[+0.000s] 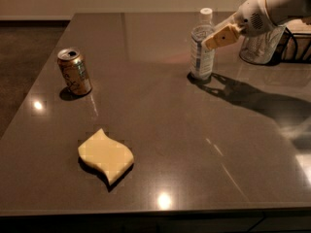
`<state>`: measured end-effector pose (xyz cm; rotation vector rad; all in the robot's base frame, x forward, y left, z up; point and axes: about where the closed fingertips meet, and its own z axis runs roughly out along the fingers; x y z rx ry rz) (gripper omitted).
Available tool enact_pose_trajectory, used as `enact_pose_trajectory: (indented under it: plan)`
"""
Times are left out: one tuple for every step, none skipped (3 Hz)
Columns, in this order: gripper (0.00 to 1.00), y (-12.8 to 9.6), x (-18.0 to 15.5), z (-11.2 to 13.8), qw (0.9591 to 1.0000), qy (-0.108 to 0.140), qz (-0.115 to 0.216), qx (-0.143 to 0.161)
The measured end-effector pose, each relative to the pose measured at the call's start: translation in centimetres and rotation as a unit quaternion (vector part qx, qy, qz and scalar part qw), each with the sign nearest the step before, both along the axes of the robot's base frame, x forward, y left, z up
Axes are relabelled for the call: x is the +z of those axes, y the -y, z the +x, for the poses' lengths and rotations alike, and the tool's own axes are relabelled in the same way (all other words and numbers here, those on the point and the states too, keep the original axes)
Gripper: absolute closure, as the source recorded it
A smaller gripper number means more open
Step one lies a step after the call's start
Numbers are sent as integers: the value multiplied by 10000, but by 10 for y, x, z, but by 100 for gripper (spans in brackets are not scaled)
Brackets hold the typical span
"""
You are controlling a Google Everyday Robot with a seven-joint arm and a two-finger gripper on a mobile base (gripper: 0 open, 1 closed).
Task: Knock blue plastic bottle over
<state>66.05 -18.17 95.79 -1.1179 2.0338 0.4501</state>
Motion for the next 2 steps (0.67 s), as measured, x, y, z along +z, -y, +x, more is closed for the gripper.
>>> enact_pose_trajectory:
  plan:
    - [100,-2,-2,1,10000,-16,4,17]
    - [100,-2,-2,1,10000,-16,4,18]
